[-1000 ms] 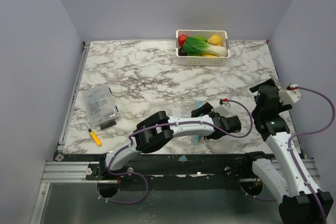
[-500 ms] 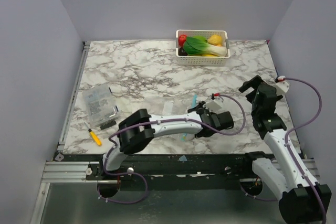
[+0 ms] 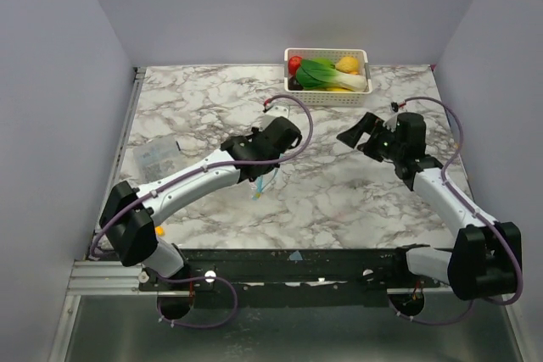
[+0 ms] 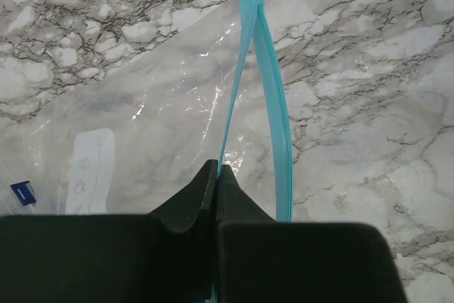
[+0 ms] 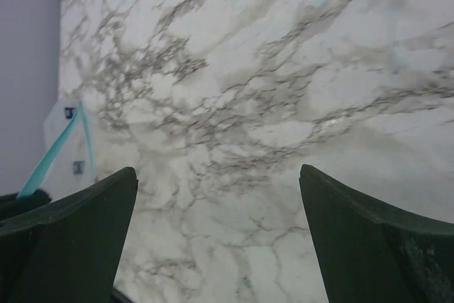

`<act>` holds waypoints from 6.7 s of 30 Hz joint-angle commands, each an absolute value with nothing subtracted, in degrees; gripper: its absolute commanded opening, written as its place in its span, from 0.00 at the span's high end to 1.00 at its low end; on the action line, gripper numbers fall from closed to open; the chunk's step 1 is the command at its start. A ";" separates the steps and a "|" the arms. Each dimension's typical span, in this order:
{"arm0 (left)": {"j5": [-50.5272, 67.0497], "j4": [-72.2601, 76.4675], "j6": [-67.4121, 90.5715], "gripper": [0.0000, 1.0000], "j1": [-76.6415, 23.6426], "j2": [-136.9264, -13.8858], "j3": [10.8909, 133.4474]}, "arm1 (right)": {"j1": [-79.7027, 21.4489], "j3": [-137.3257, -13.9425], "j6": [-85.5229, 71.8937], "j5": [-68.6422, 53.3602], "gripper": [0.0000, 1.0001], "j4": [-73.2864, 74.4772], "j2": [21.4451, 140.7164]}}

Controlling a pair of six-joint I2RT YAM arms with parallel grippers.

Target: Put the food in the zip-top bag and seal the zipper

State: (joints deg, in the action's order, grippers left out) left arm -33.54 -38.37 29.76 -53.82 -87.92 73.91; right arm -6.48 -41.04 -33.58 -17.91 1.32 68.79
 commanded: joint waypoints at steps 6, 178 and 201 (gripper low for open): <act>-20.88 -30.37 20.58 1.00 -47.02 -80.41 72.60 | -19.72 -47.45 -47.27 -24.65 0.03 -1.24 71.84; -11.80 -38.17 15.21 1.00 -39.48 -78.61 76.58 | -25.47 -85.08 -26.42 5.06 0.39 28.94 102.32; -11.54 -37.97 15.03 1.00 -38.95 -77.58 76.29 | -25.39 -116.50 -6.52 0.99 0.38 26.72 126.80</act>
State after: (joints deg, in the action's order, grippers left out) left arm -12.80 -38.81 14.83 -39.62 -79.18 76.86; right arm -25.41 -114.17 -12.32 2.61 24.58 124.81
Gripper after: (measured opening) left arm 0.009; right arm 0.614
